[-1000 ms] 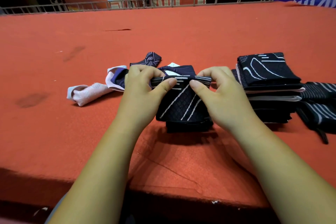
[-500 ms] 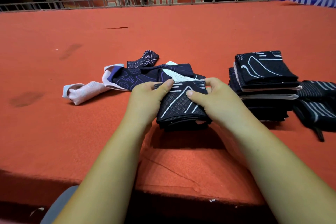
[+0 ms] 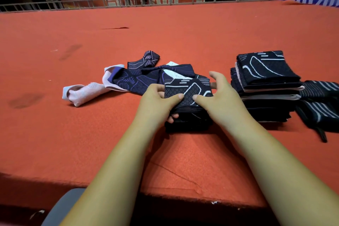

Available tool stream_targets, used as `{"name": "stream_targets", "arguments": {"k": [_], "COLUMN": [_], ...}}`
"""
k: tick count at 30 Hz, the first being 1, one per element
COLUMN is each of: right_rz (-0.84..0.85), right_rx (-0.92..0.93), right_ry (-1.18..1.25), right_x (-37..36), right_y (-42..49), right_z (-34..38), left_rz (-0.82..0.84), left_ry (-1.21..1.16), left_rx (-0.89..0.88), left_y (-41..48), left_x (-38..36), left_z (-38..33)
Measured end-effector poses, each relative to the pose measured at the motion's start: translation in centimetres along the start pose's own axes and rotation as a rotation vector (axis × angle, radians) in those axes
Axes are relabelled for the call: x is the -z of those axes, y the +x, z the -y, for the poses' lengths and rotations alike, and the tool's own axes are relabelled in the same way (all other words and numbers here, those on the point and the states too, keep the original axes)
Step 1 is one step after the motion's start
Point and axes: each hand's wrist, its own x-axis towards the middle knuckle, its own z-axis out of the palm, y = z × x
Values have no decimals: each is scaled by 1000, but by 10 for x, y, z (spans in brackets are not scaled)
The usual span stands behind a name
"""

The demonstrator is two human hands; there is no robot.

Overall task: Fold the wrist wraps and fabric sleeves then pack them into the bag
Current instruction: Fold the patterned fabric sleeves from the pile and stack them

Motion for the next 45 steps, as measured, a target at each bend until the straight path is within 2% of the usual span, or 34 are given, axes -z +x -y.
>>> {"name": "stream_targets", "arguments": {"k": [4,8,14,21,24,26,30,37,42,45], "right_rz": [41,119,225,283,269,249,208,178,174,151], "right_rx": [66,36,-25,-66,-54,-33,32,69,80,97], "right_ry": [-169,-253,-351,-366,-393,-414,-433,-360,-346,-313], "right_x": [-4,-10,-11,-15,-14,-14,-16,-19,-18,-18], "right_y": [-1,-2,-1,0,1,1,1,2,-1,-2], "right_z": [-5,-11,-15,-17,-17,-16,-14,-11,-11,-10], "left_rz": [-76,-81,-44,33,39,-21,-146,-48,-80,-176], "left_ry": [208,368,564,516,336,282,619,967,862,790], "left_rx": [-80,-151,-93,-18,14,-10,-128,-129,-191,-324], "left_y": [-2,-2,0,6,11,24,53,67,66,61], "left_x": [-3,-2,-1,5,13,21,42,43,46,51], "left_z": [7,17,25,32,27,25,34,66,63,55]}}
